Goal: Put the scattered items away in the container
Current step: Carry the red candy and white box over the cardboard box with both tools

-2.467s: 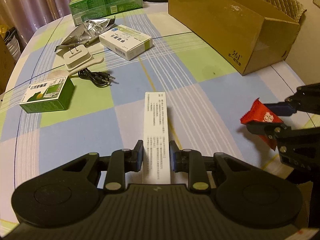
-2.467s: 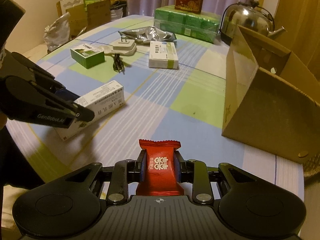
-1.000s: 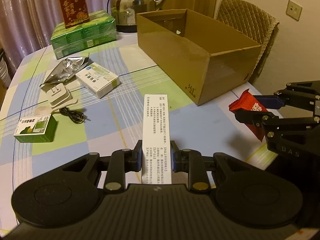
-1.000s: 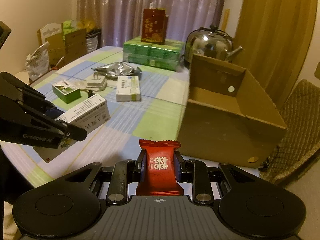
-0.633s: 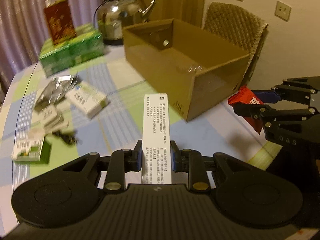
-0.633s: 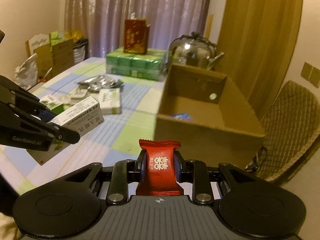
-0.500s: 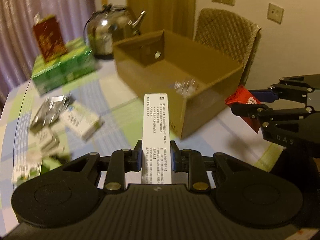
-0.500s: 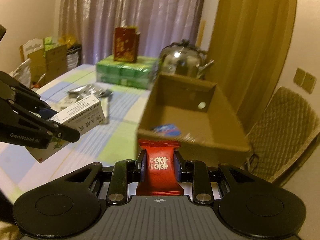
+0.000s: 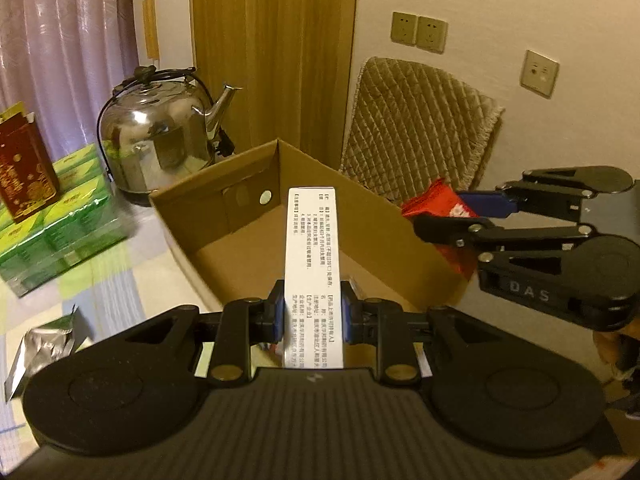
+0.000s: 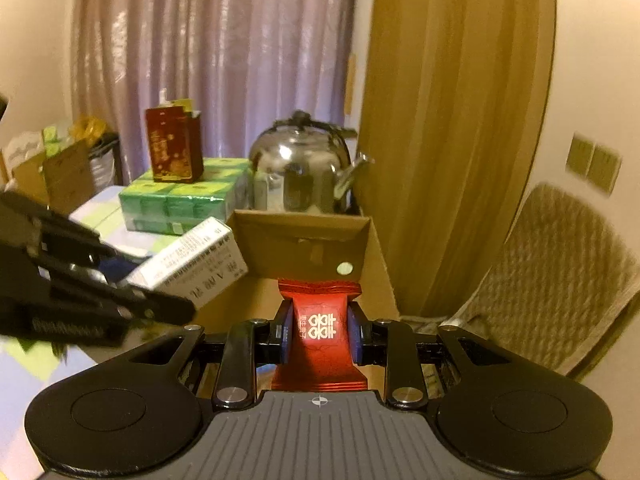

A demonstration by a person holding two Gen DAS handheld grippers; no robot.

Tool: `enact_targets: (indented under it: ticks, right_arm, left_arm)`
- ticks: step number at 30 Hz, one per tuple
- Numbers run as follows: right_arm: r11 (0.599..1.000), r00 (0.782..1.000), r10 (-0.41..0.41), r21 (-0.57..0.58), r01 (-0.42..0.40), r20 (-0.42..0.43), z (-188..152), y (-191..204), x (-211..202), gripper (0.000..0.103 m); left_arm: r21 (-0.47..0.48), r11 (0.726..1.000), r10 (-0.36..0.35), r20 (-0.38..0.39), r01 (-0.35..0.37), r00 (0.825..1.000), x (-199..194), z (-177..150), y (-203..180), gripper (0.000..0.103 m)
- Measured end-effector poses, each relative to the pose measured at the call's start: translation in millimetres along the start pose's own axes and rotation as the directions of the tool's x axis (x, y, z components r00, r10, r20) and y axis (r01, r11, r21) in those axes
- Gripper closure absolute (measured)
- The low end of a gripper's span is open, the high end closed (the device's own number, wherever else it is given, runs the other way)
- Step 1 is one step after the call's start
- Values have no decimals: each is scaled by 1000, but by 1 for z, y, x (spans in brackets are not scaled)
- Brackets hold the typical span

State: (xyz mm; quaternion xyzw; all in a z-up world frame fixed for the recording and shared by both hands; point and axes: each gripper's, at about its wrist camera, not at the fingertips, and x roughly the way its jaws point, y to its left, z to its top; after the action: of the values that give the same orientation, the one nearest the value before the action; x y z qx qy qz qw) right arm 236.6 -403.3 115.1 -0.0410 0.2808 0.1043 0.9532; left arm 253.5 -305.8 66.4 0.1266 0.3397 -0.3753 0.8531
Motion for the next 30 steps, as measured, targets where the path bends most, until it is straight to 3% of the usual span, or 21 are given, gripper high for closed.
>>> enact_targets:
  ticks: [12,30]
  right_arm:
    - [1000,996,-23,-23,21,-89,-16,-19,59,79]
    - [1000,995,-13,3,13,-103,-26,-26,73,78]
  left_arm:
    - [-40,999,-24,-120,19,992,78,-12,13,82]
    - [46,999,-13,-165,21,986,99,-25,3,81]
